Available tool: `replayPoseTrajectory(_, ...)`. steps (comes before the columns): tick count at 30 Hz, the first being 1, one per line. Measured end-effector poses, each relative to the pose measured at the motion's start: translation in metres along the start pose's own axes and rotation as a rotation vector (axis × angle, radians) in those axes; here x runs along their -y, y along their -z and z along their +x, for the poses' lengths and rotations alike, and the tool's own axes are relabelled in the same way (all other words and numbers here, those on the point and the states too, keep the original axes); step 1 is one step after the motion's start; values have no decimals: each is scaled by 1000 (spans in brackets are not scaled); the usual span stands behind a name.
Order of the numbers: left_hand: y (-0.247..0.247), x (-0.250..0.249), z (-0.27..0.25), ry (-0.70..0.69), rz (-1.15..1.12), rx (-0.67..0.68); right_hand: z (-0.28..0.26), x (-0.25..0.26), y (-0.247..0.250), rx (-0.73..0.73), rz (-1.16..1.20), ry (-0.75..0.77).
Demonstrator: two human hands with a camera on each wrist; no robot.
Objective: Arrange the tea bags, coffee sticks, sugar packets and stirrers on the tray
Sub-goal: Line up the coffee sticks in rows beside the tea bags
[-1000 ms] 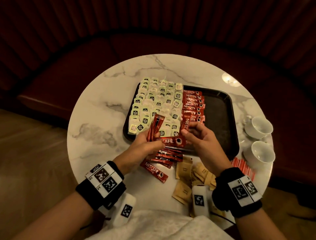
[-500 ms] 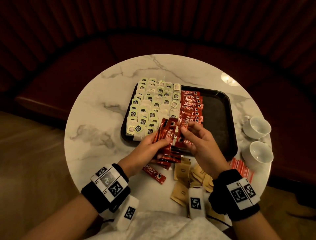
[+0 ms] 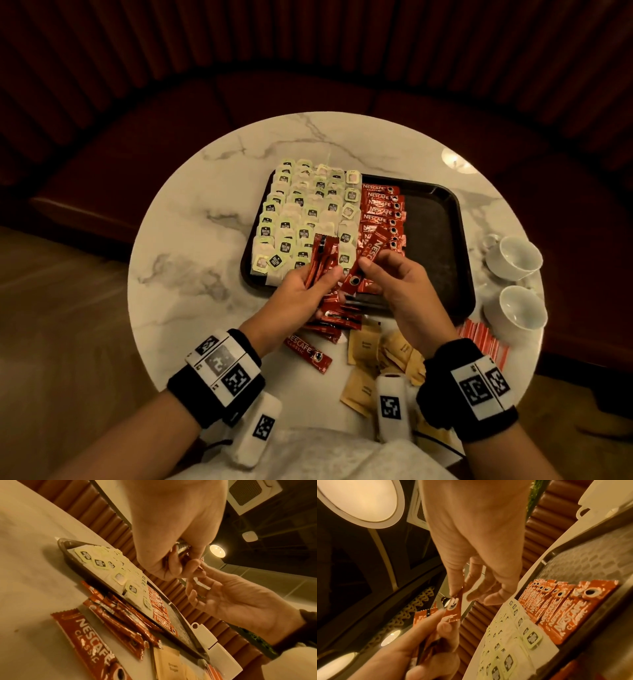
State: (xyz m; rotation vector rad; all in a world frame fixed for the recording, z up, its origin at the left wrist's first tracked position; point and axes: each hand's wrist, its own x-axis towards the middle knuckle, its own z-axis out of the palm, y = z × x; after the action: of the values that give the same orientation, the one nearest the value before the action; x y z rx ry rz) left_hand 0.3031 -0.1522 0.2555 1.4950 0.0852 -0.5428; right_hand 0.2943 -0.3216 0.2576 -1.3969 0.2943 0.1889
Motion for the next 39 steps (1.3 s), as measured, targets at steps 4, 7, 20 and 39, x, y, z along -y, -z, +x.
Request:
replayPoseTrajectory(4, 2, -5, 9, -85, -73, -126, 0, 0, 3, 89, -86, -8)
replayPoseTrajectory(7, 6, -12, 15, -136, -19, -115, -2, 3, 2, 220, -227, 6)
replayPoseTrajectory(20, 14, -20, 35, -38, -103, -91, 31, 24, 38, 30, 109, 5)
replayPoseTrajectory(39, 28, -23, 69, 101, -50, -205, 243, 25, 97, -493, -178, -155)
